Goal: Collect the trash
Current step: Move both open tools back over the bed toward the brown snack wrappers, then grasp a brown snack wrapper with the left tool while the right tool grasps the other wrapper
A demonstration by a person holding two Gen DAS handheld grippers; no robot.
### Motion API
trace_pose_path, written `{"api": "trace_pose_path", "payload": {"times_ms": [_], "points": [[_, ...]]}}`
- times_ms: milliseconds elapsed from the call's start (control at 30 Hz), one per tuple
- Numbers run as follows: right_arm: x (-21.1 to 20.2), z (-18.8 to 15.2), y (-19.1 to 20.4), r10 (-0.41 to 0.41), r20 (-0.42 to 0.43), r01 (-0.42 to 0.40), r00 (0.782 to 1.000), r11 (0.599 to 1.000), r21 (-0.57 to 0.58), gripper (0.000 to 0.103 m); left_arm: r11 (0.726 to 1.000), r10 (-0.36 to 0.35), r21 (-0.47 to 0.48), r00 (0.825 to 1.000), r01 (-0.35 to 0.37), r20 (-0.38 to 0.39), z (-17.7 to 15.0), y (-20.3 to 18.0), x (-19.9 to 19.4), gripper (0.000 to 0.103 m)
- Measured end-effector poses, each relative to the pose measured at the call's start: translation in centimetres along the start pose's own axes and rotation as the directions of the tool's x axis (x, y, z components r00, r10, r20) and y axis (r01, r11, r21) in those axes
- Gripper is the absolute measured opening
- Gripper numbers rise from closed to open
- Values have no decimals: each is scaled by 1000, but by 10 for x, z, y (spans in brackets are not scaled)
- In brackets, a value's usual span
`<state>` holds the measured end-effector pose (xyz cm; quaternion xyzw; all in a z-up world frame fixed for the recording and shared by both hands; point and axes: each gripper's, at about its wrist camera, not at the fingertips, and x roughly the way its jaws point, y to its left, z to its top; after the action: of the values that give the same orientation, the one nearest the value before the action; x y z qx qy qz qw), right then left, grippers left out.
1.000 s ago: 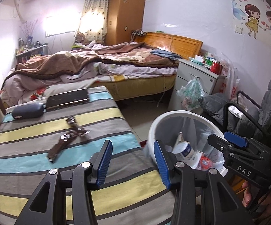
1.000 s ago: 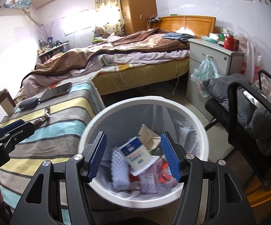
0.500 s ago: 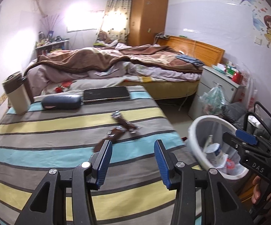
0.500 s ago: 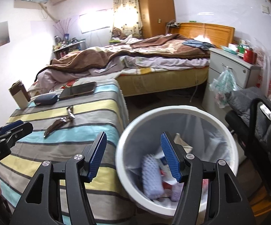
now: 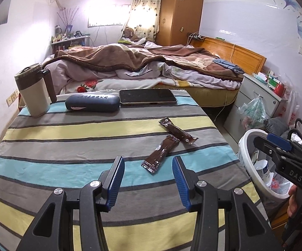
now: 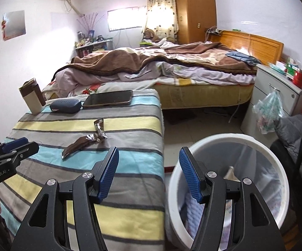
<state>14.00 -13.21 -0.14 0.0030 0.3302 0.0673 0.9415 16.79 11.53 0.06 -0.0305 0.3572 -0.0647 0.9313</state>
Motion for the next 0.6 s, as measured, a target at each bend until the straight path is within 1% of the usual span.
{"api": "trace_pose_path", "payload": {"times_ms": [67,167,267,367,400,467,500,533,600], "points": [[6,4,2,4,-3,-4,1000,1000,-6,62,1000,-8,4,1000,8,-9,3,1,6,47],[13,9,3,10,-10,-10,1000,1000,-17,62,999,-12,45,1000,13,-23,7,-3,17,47],[22,14,6,15,-22,-15,1000,1000,-25,62,996,-49,66,997,53,-67,12,-9,38,48],[31,18,10,22,-33,-23,999,999,-39,62,993,-48,99,993,60,-112,13,-15,59,48],[33,18,10,21,-38,-23,999,999,-44,62,992,-44,111,989,60,-140,14,-17,69,48],[40,20,12,22,-52,-25,998,998,-54,62,993,-18,113,988,35,-151,14,-16,80,48],[42,20,12,25,-57,-28,998,998,-55,62,993,-16,116,989,34,-149,15,-16,83,48],[44,21,13,28,-62,-32,998,998,-57,62,992,-21,117,988,39,-152,16,-16,87,48],[48,22,13,32,-70,-36,997,998,-55,62,992,-35,110,982,57,-184,17,-14,98,48]]}}
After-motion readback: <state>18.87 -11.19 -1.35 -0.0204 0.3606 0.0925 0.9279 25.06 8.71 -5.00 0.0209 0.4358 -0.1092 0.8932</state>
